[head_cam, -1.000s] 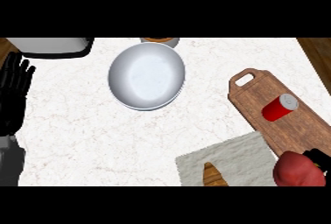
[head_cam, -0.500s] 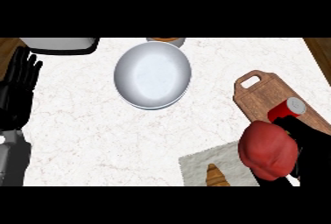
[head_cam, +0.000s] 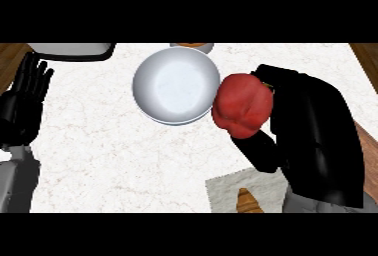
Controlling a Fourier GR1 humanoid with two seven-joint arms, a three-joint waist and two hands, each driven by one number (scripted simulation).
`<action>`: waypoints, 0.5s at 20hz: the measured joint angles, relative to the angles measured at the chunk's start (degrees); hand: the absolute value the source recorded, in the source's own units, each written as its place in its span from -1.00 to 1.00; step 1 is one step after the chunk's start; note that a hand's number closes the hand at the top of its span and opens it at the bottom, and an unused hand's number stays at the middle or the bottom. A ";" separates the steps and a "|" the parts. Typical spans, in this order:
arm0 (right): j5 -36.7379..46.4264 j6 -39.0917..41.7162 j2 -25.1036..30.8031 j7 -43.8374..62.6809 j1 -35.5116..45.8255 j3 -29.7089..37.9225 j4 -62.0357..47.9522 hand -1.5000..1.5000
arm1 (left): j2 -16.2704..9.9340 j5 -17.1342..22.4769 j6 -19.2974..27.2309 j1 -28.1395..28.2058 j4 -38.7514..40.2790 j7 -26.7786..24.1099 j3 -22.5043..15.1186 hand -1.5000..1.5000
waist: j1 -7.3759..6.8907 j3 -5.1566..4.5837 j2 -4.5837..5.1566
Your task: Pick the bell pepper from the placemat and place it in the bowl
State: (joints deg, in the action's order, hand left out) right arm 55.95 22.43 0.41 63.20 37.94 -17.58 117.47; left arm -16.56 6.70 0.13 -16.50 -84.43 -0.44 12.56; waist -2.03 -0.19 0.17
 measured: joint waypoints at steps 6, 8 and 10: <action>-6.74 -4.34 0.03 1.07 10.62 2.05 -17.11 1.00 | 0.74 -0.25 0.34 0.29 -1.03 0.11 -0.61 0.00 | -0.40 0.06 0.07; -8.18 -6.40 0.02 0.67 12.77 1.91 -22.79 1.00 | 0.75 -0.47 0.46 -0.09 -0.19 -0.32 -0.52 0.00 | -0.32 0.07 0.15; -9.10 -9.79 0.02 0.19 14.36 0.76 -28.29 1.00 | 0.81 -0.50 0.32 0.20 -0.09 -0.67 -0.54 0.00 | -0.41 0.08 0.18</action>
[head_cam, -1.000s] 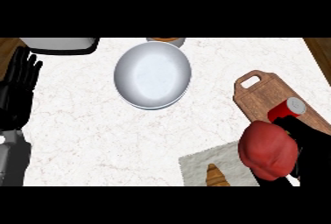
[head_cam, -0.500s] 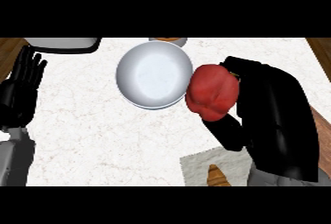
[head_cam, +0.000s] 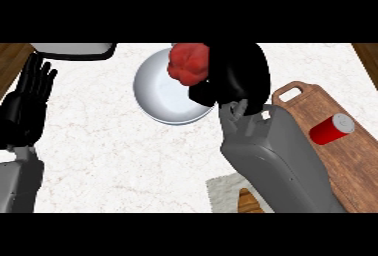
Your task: Pick the bell pepper from the placemat and place it in the bowl
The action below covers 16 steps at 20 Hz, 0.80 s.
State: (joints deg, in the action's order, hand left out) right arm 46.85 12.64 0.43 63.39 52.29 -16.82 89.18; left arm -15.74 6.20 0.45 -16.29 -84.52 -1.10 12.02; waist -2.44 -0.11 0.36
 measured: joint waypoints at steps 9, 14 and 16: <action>0.05 -12.84 -0.03 -1.06 2.89 -2.59 -21.66 -1.00 | -0.74 1.15 -1.35 0.32 0.33 -0.34 0.97 0.00 | -0.09 0.04 0.15; -3.89 -23.55 -0.02 -2.92 1.90 -2.80 -28.71 -1.00 | -0.06 0.46 -0.62 -0.81 0.62 -0.09 0.21 0.00 | -0.60 0.09 0.34; -6.11 -28.56 -0.07 -5.08 1.34 -2.16 -30.23 -1.00 | -0.28 0.65 -0.85 -0.74 0.49 -0.02 0.38 0.00 | -0.71 0.11 0.37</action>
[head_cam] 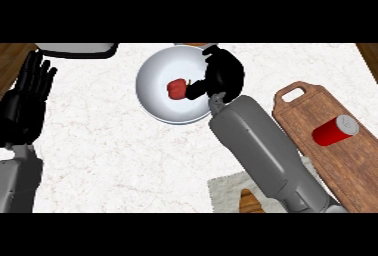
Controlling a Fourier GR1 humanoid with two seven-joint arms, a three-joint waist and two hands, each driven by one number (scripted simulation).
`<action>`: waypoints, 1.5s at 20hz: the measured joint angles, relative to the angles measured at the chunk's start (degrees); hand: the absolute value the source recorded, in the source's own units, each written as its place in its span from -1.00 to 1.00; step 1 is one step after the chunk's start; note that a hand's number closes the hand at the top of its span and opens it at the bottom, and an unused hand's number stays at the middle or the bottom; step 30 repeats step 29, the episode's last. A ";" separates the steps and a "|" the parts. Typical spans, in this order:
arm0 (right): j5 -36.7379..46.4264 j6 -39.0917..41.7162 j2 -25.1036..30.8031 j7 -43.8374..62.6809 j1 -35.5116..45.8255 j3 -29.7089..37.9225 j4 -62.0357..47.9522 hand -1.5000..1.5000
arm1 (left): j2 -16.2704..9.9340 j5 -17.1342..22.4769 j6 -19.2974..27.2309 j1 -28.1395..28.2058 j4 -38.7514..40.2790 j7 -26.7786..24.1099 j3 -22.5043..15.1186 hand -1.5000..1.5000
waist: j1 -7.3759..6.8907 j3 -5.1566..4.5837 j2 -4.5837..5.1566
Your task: Pick the bell pepper from the placemat and place it in the bowl
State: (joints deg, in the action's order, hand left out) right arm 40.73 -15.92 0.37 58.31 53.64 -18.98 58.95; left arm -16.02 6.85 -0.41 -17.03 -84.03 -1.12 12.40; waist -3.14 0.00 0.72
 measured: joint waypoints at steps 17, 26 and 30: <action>6.84 -31.78 2.09 -5.78 -8.06 4.83 4.70 -1.00 | -0.63 -0.33 1.16 2.33 -0.72 0.17 1.73 0.00 | 3.69 0.00 -1.09; 2.61 -32.55 9.50 -8.85 -31.54 5.73 32.88 -1.00 | -0.51 0.01 0.86 3.97 -1.64 -0.16 2.24 0.00 | 4.50 0.02 -1.15; -1.90 -32.47 13.28 -11.75 -40.72 5.82 42.36 -1.00 | -0.45 0.08 0.80 4.52 -2.45 -0.04 2.26 0.00 | 4.42 0.03 -1.09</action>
